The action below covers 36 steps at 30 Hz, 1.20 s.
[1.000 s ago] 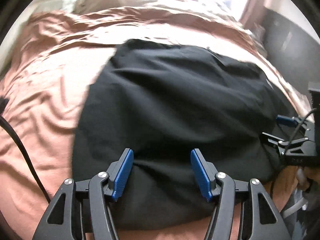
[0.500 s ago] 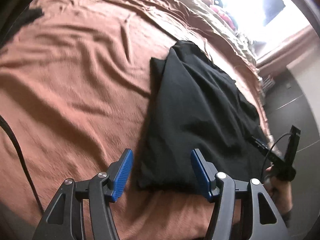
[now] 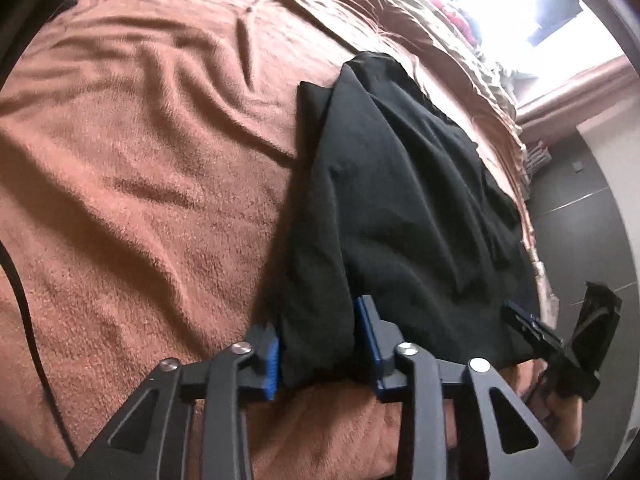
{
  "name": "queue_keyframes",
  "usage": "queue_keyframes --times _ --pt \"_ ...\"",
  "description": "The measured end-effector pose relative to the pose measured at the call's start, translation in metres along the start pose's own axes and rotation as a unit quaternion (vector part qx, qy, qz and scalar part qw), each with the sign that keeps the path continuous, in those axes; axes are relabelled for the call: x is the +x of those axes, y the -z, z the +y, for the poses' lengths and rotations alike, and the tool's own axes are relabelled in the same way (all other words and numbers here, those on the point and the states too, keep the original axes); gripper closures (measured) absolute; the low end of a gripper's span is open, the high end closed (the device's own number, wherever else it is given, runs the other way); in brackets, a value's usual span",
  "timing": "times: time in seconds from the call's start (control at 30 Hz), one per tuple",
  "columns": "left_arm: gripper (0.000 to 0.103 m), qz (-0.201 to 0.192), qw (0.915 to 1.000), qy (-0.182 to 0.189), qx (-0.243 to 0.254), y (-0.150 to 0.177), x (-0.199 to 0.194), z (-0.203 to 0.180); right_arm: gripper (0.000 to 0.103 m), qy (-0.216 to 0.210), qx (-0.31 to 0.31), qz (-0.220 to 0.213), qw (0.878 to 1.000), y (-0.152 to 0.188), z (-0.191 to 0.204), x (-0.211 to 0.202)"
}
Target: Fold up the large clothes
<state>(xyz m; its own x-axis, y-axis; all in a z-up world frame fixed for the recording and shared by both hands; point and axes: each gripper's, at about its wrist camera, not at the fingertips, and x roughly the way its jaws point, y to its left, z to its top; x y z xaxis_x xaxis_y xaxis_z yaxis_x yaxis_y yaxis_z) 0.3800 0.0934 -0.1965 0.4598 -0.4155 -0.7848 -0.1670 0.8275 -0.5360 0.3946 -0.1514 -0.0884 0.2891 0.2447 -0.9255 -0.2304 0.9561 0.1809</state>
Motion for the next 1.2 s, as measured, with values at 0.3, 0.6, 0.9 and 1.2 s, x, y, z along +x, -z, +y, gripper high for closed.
queue_keyframes --times 0.3,0.6,0.9,1.2 --pt "0.076 -0.015 0.9997 -0.019 0.01 0.001 -0.001 -0.004 0.083 0.044 0.037 -0.004 0.998 -0.062 -0.003 0.049" --pt "0.076 -0.02 0.9996 -0.022 0.001 0.006 -0.004 -0.002 0.083 0.065 0.046 -0.006 0.997 -0.112 -0.01 0.084" --pt "0.076 -0.015 0.9997 -0.018 -0.001 0.005 0.001 -0.001 0.083 0.074 0.074 -0.008 0.994 -0.143 -0.019 0.111" --pt "0.086 -0.026 0.9992 0.024 -0.02 0.003 -0.011 0.004 0.083 0.039 0.075 -0.04 0.996 -0.12 -0.015 0.067"
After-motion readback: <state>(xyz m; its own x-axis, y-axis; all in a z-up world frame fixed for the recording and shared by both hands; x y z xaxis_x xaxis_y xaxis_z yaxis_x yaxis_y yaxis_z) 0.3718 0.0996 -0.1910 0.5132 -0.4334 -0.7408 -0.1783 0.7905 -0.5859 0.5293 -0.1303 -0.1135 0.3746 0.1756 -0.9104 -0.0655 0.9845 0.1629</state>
